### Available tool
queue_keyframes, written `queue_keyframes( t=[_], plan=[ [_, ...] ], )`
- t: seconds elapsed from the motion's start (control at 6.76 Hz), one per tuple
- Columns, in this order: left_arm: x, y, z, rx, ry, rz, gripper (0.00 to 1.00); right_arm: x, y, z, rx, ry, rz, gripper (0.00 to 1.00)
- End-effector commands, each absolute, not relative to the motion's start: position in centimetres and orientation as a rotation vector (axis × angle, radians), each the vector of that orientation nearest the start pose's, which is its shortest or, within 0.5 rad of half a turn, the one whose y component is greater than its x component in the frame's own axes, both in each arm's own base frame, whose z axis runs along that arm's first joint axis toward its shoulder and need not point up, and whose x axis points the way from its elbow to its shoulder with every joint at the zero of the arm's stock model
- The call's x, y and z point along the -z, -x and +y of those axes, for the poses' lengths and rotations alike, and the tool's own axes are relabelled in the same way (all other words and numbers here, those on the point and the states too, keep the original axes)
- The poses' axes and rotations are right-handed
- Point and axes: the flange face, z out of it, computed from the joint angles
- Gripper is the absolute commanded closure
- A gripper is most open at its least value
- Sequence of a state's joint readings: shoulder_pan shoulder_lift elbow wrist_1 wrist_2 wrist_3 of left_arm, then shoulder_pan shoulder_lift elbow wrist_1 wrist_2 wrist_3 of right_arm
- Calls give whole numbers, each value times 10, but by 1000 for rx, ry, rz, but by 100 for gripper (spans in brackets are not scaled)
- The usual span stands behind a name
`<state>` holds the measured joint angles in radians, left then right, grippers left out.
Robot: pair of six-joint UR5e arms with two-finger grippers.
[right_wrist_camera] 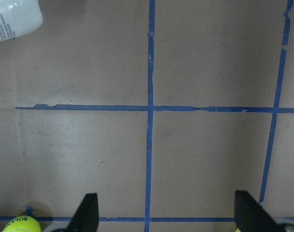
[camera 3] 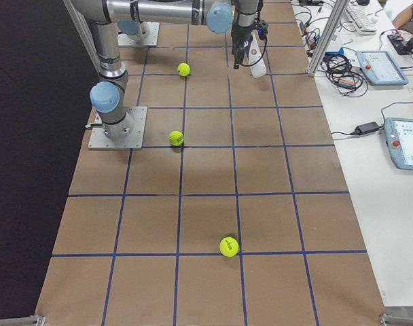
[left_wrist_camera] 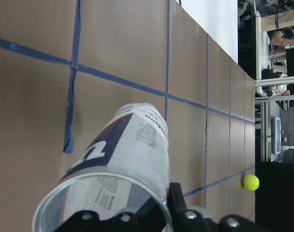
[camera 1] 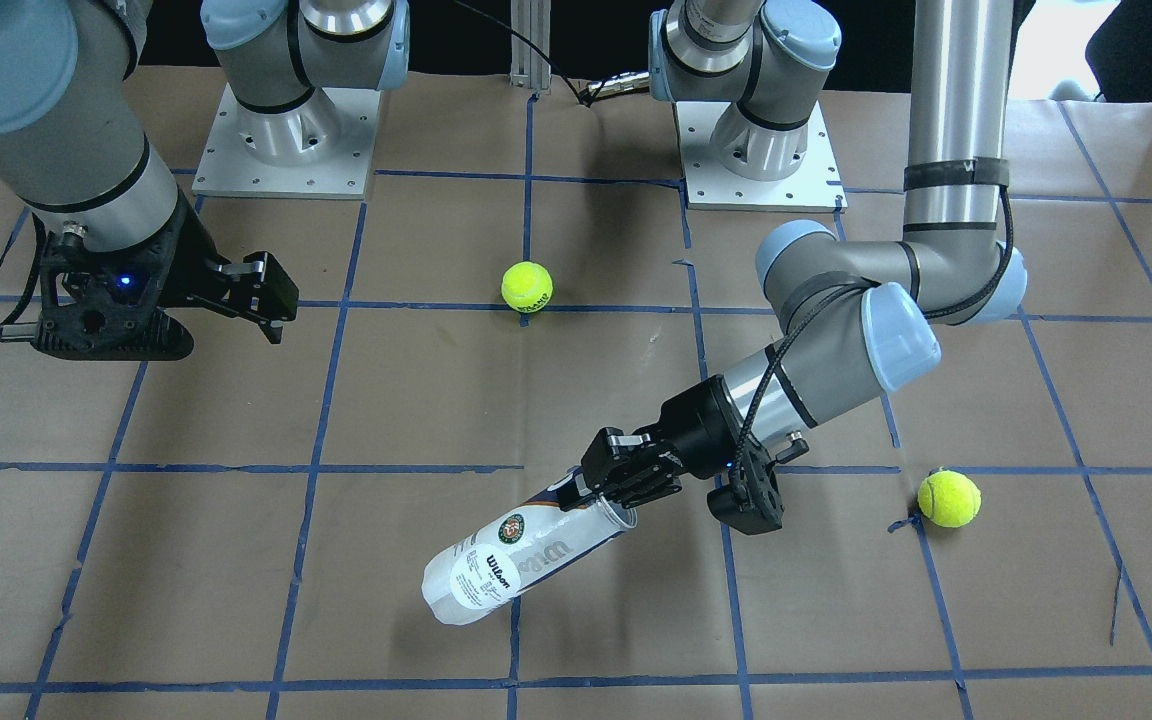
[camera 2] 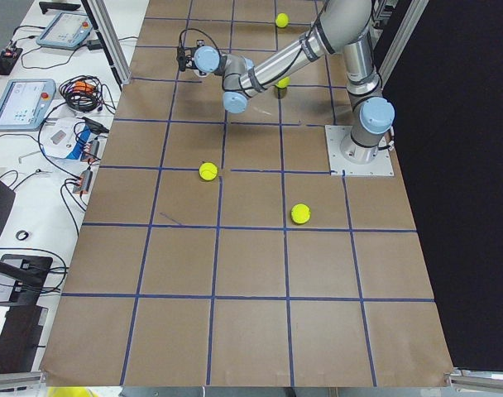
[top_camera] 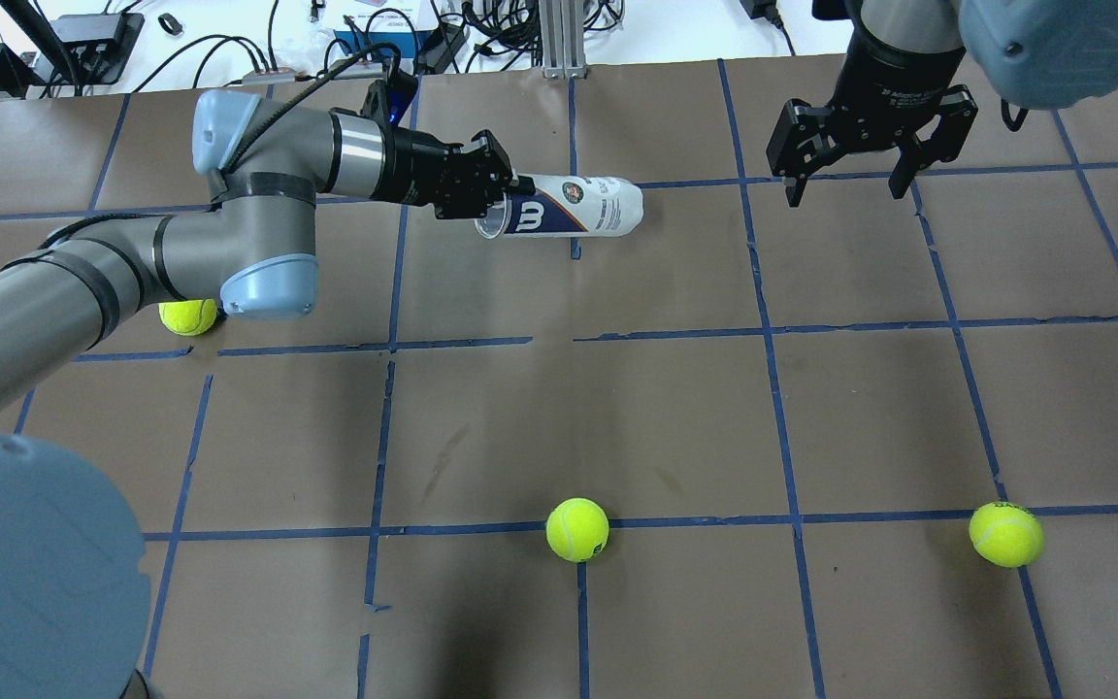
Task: Lift up tennis ball bucket
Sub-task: 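Swing the can upright with the left gripper and lower it onto the table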
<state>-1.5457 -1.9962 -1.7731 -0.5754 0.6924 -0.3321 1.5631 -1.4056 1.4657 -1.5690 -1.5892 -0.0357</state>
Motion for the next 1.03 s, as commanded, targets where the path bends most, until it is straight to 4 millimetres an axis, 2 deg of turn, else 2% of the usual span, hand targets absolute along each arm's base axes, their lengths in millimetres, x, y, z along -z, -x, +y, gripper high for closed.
queue_keyframes(
  t=[0.0, 0.15, 0.3, 0.44, 0.59, 0.89],
  plan=[
    [-363, 194, -614, -336, -278, -2352, 99, -451, -128, -555, -104, 42, 3154, 0],
    [-387, 202, -632, -288, -287, -2493, 99, -449, -128, -555, -112, 42, 3153, 0],
    [-413, 214, -642, -242, -186, -2684, 99, -446, -128, -554, -121, 42, 3153, 0],
    [-430, 223, -648, -200, -41, -2878, 99, -447, -128, -554, -119, 42, 3153, 0],
    [-433, 240, -654, -160, 121, -2987, 99, -446, -128, -554, -121, 42, 3150, 0],
    [-418, 272, -650, -146, 520, -3147, 99, -445, -128, -554, -124, 47, 3149, 0]
  ],
)
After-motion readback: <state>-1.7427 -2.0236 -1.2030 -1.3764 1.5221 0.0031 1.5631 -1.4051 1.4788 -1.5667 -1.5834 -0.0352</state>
